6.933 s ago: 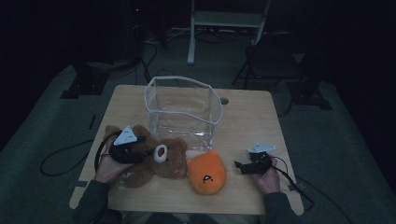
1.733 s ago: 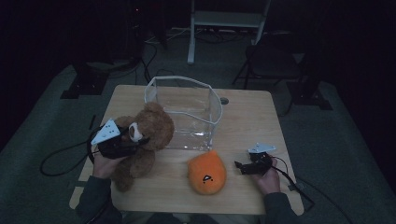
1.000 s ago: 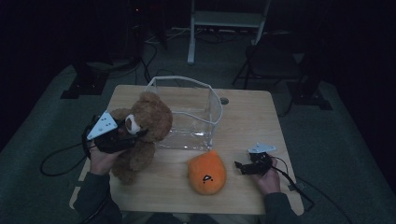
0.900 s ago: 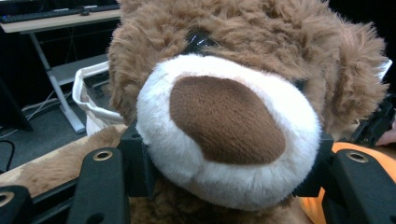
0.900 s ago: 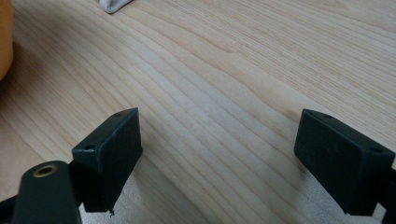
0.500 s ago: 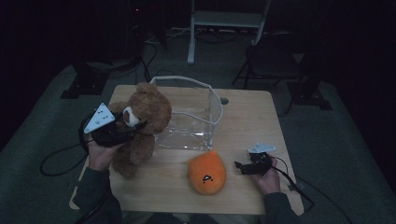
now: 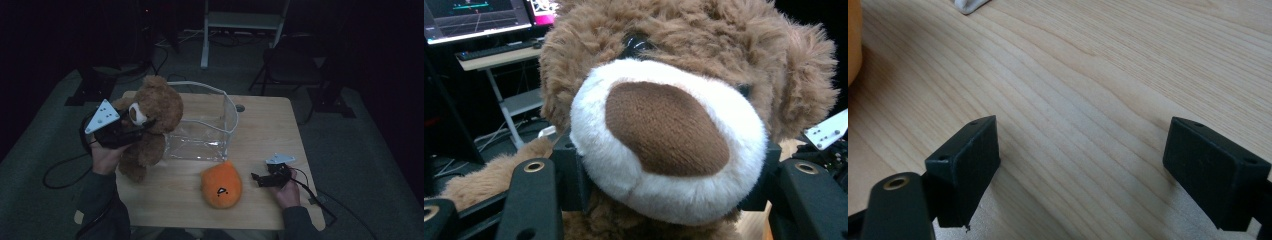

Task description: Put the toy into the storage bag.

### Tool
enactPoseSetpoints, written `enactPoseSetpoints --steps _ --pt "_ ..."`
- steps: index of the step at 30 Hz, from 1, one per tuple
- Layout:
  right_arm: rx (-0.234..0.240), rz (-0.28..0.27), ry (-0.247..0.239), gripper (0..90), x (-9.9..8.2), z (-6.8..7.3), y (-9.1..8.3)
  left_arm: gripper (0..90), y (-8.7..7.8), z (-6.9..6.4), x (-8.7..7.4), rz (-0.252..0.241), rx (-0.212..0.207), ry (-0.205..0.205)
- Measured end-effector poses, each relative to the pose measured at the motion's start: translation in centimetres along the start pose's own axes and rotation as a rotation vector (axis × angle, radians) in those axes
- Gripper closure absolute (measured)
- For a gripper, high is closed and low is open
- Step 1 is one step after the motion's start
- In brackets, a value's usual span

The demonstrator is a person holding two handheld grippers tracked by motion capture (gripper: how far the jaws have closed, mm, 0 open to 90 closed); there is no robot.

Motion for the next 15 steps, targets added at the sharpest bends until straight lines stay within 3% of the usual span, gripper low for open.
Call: enactPoseSetpoints --steps 15 --pt "0.0 0.0 0.001 14.3 0.0 0.0 0.0 39.6 0.3 1.7 1.6 -0.005 -0.01 -0.012"
Point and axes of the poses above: each handheld gripper's, and its own axes: y roughly forward along the jaws, x roughly out of its top, z roughly to its left, the point moved 8 cm from there along y, roughly forward along the jaws, and after that the axes turned 2 degrees about x, right-handed, at the moved point
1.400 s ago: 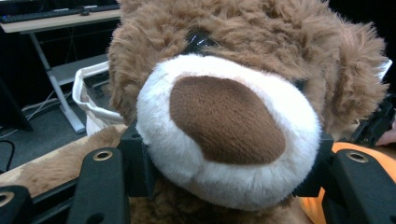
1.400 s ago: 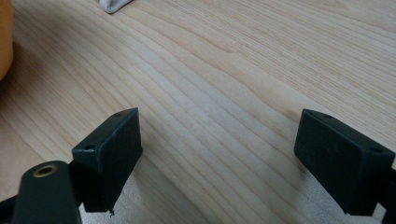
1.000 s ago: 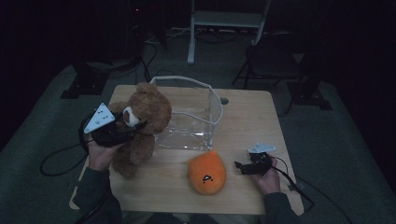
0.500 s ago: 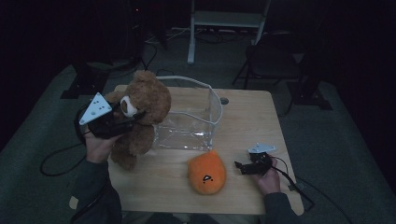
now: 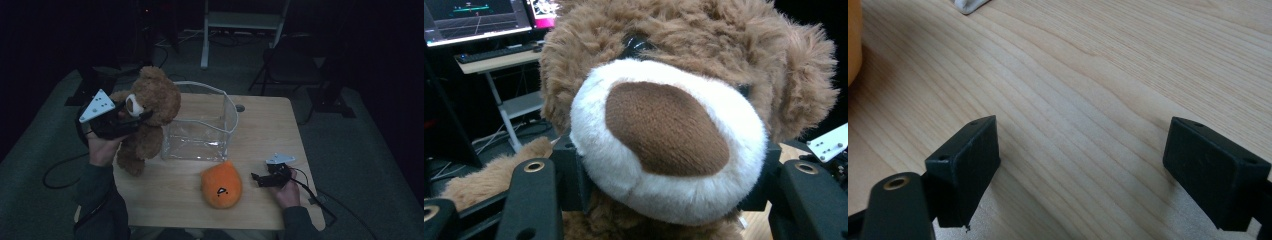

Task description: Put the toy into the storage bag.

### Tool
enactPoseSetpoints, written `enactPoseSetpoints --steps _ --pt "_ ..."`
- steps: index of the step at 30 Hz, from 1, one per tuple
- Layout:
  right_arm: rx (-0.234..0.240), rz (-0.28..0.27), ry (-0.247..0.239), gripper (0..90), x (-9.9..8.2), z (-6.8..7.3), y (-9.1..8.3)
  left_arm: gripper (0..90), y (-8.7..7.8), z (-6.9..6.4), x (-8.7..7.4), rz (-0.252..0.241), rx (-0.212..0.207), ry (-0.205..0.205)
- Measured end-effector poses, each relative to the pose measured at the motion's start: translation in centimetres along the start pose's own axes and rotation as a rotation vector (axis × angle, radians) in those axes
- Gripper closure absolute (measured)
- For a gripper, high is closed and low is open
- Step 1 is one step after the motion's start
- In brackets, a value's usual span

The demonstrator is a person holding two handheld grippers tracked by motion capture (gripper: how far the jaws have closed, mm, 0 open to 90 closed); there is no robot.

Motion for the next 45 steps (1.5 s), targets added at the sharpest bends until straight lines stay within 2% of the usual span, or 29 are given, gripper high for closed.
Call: enactPoseSetpoints --steps 13,20,45 --pt "0.0 0.0 0.0 14.3 0.0 0.0 0.0 39.6 0.6 0.4 1.6 0.014 0.011 0.039" --pt "0.0 0.0 0.0 14.3 0.0 0.0 0.0 39.6 0.9 0.6 2.5 0.005 0.013 0.054" --pt "0.001 0.0 -0.004 14.3 0.0 0.0 0.0 39.5 1.9 1.3 5.4 -0.01 0.02 0.073"
Point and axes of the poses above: each handheld gripper's, and its own axes: y roughly forward along the jaws, x roughly out of its top, z roughly to its left, the point moved 8 cm from there along y, roughly forward along the jaws, and after that the axes turned 2 degrees about x, right-handed, at the moved point
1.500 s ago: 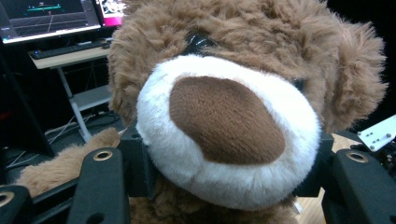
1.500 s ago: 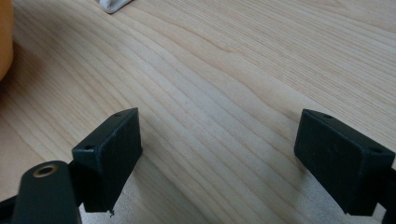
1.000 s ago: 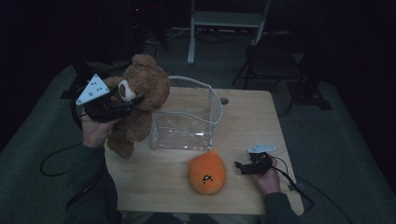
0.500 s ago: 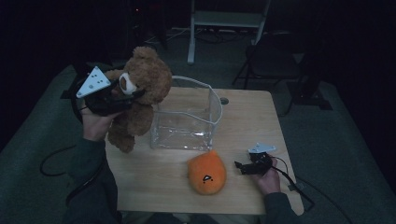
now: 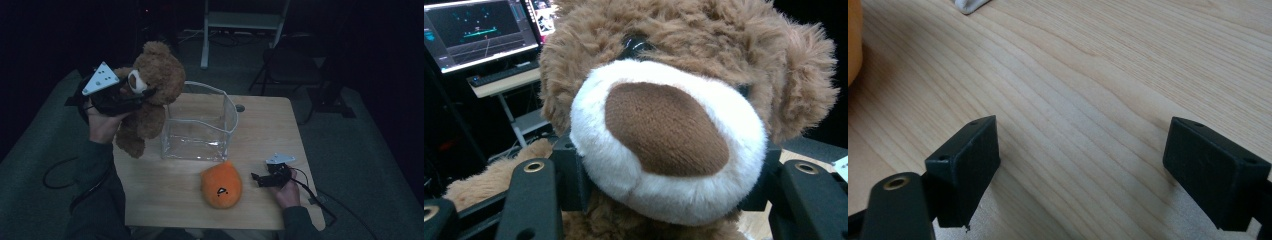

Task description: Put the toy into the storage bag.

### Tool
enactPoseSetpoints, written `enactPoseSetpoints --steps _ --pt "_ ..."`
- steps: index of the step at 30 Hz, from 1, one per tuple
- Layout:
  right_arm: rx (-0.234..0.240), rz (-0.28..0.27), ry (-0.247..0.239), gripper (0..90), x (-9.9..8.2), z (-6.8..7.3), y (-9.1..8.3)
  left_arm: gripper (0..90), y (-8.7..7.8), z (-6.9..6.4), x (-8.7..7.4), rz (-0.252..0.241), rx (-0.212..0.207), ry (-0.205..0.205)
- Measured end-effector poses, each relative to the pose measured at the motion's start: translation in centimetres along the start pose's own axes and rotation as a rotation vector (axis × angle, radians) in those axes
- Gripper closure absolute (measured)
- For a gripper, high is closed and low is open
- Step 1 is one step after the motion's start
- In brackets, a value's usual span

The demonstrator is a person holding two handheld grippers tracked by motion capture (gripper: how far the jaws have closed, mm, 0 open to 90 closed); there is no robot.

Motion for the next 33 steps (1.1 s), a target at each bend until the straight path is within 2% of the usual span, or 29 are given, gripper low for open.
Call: enactPoseSetpoints --steps 14,33 --pt "0.0 0.0 -0.001 14.3 0.0 0.0 0.0 39.5 0.4 0.7 2.1 -0.013 0.01 0.022" --pt "0.0 0.002 0.001 14.3 0.0 0.0 0.0 39.5 1.8 1.4 4.3 -0.022 0.014 0.014"
Point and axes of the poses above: each handheld gripper's, and its own axes: y roughly forward along the jaws, x roughly out of its top, z roughly to its left, the point moved 8 cm from there along y, roughly forward along the jaws, and after that the axes turned 2 degrees about x, right-handed, at the moved point
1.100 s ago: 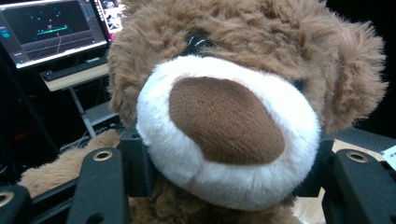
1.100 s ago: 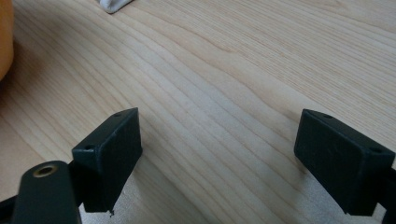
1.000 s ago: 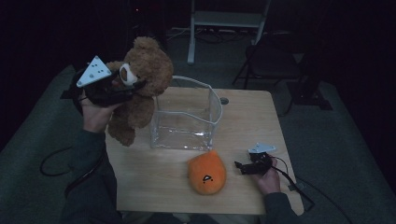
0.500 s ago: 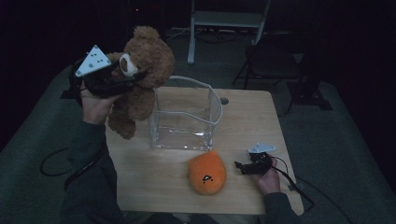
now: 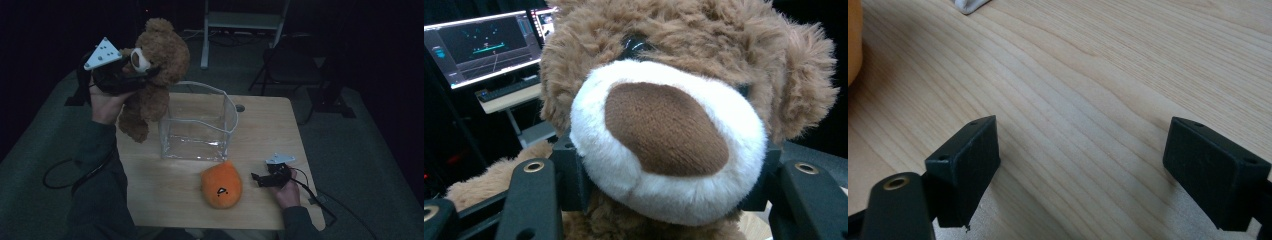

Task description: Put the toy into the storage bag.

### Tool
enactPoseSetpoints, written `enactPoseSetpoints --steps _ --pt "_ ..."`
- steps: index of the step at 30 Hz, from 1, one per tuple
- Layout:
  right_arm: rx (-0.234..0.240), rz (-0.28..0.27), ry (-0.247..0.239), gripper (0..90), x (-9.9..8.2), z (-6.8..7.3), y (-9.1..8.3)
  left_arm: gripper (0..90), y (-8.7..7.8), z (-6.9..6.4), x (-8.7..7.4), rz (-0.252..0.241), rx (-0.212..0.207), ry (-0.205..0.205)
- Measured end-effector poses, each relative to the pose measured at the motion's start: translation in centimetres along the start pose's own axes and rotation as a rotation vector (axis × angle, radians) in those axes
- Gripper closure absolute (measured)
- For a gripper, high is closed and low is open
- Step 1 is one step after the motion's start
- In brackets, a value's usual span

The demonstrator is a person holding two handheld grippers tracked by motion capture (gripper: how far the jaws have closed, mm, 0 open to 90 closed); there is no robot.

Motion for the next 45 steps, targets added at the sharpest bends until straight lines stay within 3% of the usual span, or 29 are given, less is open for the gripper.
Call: enactPoseSetpoints --steps 26,45 --pt "0.0 -0.001 0.001 14.3 0.0 0.0 0.0 39.5 2.2 0.7 2.3 0.001 -0.009 -0.012" --pt "-0.001 -0.001 0.001 14.3 0.0 0.0 0.0 39.5 4.2 0.0 4.6 0.004 -0.043 0.014"
Point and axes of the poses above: each handheld gripper's, and its own axes: y roughly forward along the jaws, x roughly out of its top, z roughly to its left, the point moved 8 cm from there along y, roughly forward along the jaws, and after that the axes turned 2 degrees about x, right-handed, at the moved point
